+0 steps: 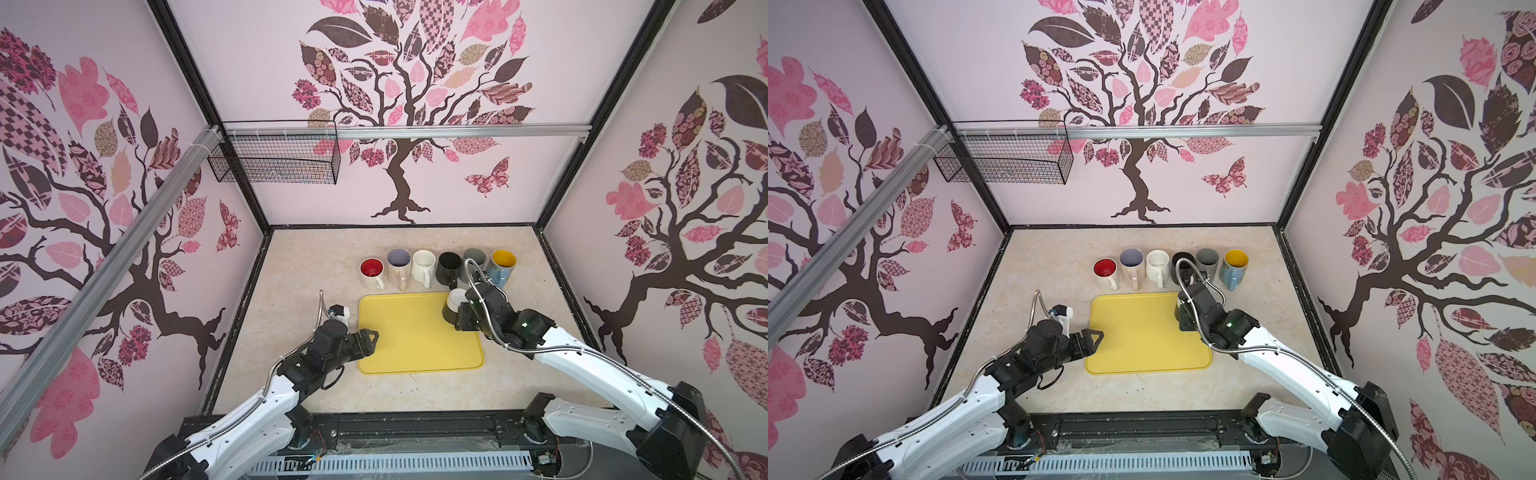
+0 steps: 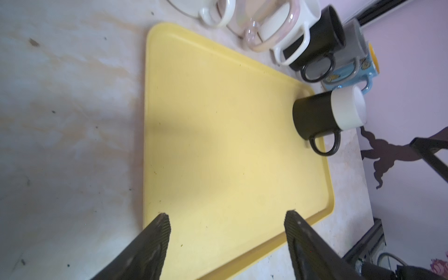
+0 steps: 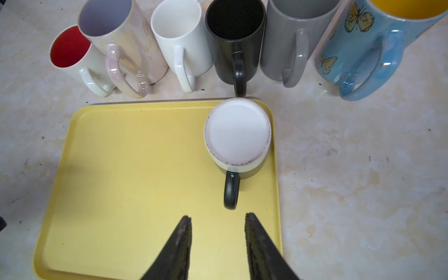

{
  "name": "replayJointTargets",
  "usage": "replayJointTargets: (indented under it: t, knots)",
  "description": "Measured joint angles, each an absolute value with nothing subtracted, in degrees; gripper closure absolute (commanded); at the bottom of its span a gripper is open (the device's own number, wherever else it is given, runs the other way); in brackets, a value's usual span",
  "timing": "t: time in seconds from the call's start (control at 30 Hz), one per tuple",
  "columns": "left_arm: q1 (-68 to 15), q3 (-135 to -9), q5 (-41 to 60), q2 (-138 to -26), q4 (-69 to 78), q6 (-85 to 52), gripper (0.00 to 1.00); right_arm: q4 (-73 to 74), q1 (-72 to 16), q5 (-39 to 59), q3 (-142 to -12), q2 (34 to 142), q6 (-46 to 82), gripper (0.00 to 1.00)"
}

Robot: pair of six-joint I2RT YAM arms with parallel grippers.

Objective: Turn the mug right side up
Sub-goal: 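Move the right gripper over the upside-down black mug and lower onto it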

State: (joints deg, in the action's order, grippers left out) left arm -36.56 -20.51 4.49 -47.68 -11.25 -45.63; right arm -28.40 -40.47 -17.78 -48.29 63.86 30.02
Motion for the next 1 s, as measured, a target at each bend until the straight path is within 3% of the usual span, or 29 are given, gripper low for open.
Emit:
replayJointTargets:
  t: [0.57, 0.7, 1.0]
  knots:
    - [-36.56, -20.51, 11.66, -41.95, -9.56, -43.20, 0.26, -20.32, -36.47, -13.47, -42.48, 73.41, 31.31, 0.61]
    - [-36.60, -20.51, 12.34, -42.46, -9.54, -42.98, 0.26, -18.52, -35.42, -13.23, -40.97, 76.01, 31.22, 0.66]
    - [-36.69, -20.51, 12.78, -42.63, -9.54, -42.76, 0.26, -18.11, -35.20, -16.21, -40.93, 77.30, 29.89, 0.63]
